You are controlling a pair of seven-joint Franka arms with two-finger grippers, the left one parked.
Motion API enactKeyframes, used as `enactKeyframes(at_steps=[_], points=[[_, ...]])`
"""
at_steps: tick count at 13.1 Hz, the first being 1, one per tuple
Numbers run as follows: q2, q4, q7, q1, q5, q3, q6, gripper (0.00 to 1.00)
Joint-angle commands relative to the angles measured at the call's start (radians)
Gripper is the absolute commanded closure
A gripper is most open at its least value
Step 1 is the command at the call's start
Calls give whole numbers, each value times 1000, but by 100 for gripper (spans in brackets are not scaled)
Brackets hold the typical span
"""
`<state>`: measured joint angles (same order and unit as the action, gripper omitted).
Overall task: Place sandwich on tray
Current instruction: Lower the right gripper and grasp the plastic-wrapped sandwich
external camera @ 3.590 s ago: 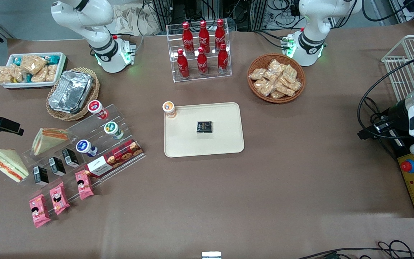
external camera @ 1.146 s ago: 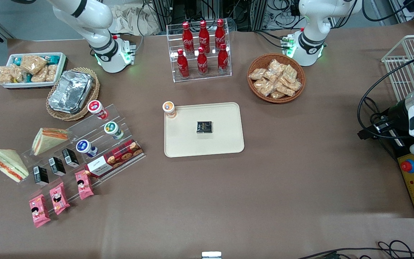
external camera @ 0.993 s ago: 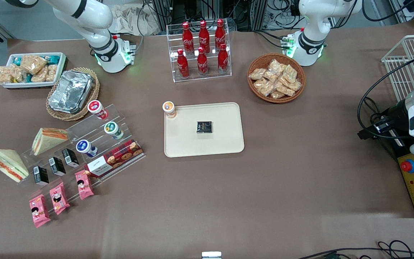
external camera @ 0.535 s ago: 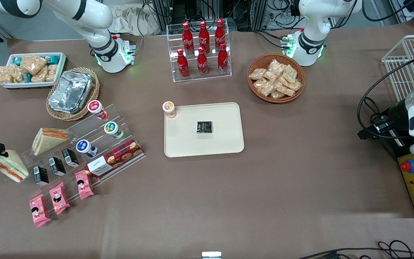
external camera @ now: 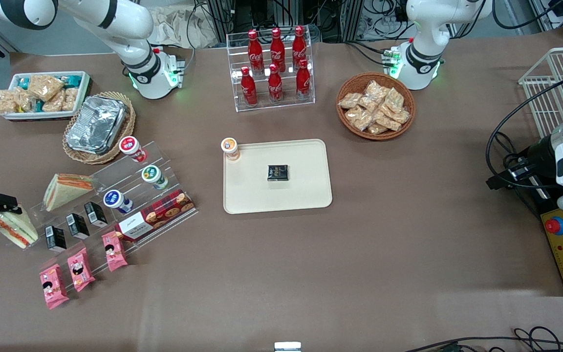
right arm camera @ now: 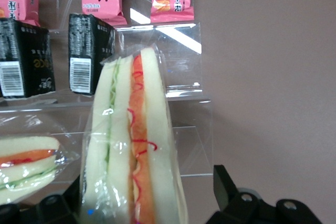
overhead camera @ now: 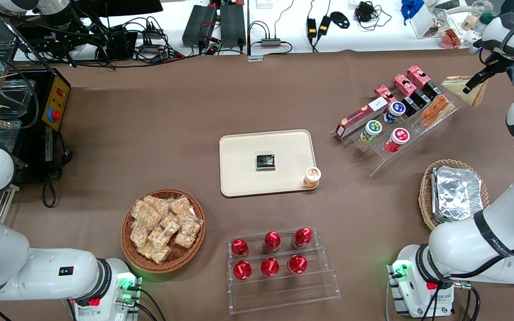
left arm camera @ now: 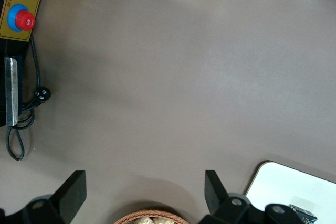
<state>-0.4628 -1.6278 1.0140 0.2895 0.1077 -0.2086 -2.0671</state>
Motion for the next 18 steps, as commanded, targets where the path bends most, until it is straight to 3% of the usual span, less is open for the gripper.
enactKeyframes(at_steps=[1, 2, 7, 12, 18], points=[[1, -9, 11, -3, 26, 2, -8, 14], [1, -9, 11, -3, 27, 2, -8, 22], [19, -7, 8, -3, 27, 2, -2, 99], [73, 37, -57, -6, 24, 3, 38, 100], [130, 77, -51, -154, -26, 0, 36, 100]])
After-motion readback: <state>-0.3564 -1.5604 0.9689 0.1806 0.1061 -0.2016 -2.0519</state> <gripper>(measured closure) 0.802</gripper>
